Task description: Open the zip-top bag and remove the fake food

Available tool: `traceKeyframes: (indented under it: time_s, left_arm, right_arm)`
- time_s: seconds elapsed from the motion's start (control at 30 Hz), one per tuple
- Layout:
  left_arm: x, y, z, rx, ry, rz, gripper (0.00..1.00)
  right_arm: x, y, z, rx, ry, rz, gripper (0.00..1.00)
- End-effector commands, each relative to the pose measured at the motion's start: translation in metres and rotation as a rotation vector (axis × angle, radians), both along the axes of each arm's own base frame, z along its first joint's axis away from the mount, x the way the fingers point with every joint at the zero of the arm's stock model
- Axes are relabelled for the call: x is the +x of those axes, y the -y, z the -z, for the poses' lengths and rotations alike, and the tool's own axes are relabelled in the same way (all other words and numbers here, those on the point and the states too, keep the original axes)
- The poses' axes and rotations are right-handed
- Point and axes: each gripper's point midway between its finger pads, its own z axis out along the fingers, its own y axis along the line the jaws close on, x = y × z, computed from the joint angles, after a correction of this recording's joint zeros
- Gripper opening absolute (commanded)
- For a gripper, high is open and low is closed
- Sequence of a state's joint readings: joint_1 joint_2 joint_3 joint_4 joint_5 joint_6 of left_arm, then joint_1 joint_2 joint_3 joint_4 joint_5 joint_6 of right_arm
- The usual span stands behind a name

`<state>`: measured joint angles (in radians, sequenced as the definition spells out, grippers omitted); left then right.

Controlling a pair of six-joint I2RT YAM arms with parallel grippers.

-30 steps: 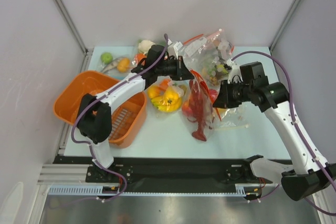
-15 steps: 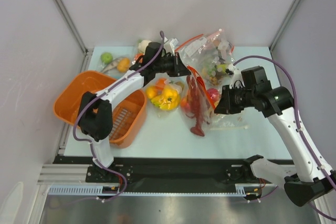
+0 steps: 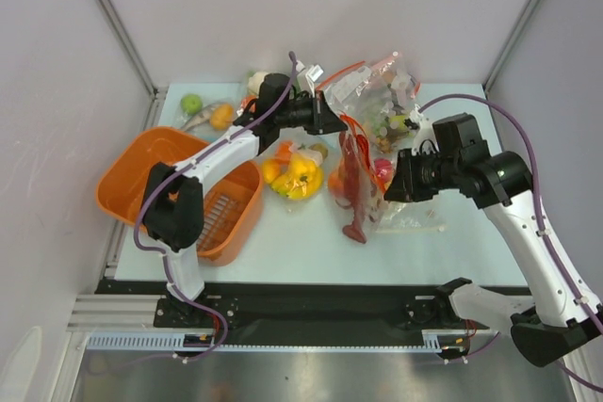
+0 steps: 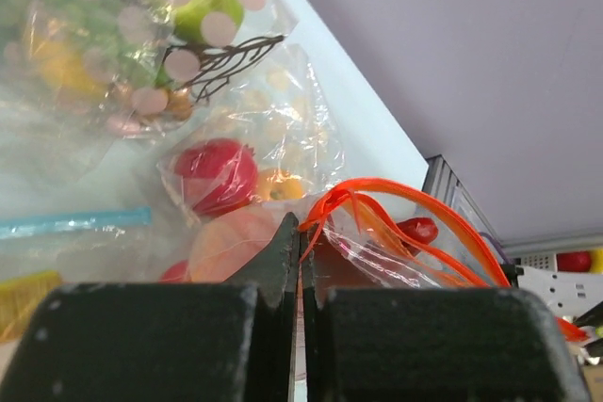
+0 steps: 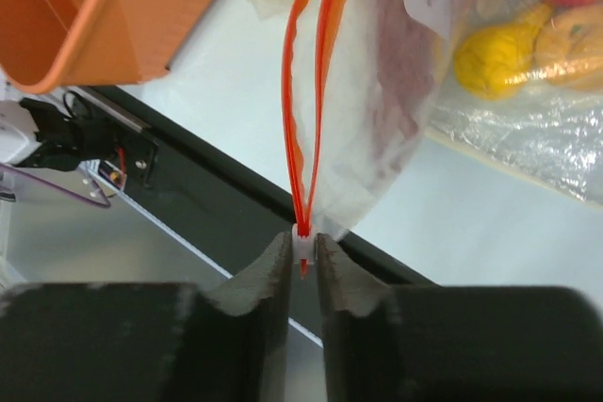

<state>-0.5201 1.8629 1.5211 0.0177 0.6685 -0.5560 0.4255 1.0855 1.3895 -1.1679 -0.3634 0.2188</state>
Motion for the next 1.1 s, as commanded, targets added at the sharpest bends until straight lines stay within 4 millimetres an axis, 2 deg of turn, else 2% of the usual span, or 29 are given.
traceKeyframes:
  time_s: [0.0,0.03,0.07,0.1,0.2,0.3,0.43,0.6,1.07]
  left_arm:
    - [-0.009,0.002,-0.044,-0.099,0.219,0.124,0.0]
    - [-0.019,0.005,-0.045,-0.109,0.229,0.16,0.01]
    - [-0.029,0.006,-0.046,-0.121,0.236,0.207,0.0]
    - [-0.034,0.007,-0.05,-0.137,0.252,0.236,0.0]
    - [-0.048,0.009,-0.05,-0.158,0.256,0.295,0.0]
    - [-0.054,0.009,-0.049,-0.161,0.259,0.317,0.0]
    - [-0.064,0.01,-0.054,-0.178,0.275,0.36,0.0]
    - [-0.071,0.013,-0.056,-0.19,0.282,0.392,0.0]
    - [-0.083,0.02,-0.062,-0.206,0.289,0.429,0.0]
  right_arm:
    - [0.006,-0.011,-0.034,0.065,0.057,-0.009,0.25]
    - [0.015,-0.014,-0.047,0.077,0.096,-0.006,0.31]
    - [0.02,-0.014,-0.05,0.075,0.111,-0.003,0.39]
    - [0.025,-0.015,-0.055,0.072,0.136,-0.007,0.42]
    - [0.042,-0.013,-0.064,0.053,0.192,0.012,0.5]
    - [0.058,-0.008,-0.067,0.038,0.221,0.04,0.53]
    - [0.075,0.011,-0.058,-0.017,0.25,0.091,0.54]
    - [0.083,0.026,-0.043,-0.044,0.24,0.12,0.54]
    - [0.081,0.021,-0.012,-0.022,0.186,0.099,0.52]
